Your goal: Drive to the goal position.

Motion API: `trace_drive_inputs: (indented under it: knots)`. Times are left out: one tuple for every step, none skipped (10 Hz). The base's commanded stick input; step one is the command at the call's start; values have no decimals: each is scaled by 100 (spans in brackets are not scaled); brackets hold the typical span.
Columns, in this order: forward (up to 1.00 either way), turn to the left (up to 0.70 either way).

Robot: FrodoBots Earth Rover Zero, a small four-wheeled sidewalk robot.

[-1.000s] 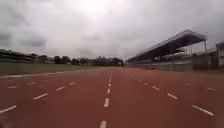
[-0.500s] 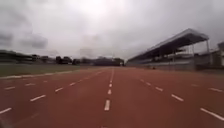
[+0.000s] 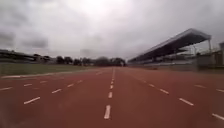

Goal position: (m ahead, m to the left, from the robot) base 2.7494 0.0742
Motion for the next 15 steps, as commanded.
trace_drive_inputs:
  knots:
    - [70,0]
    - [70,0]
    - [70,0]
    - [70,0]
    - [70,0]
    - [70,0]
    - [70,0]
    - [70,0]
    - [70,0]
    - [70,0]
    - [70,0]
    - [70,0]
    - [70,0]
    - [70,0]
    - [70,0]
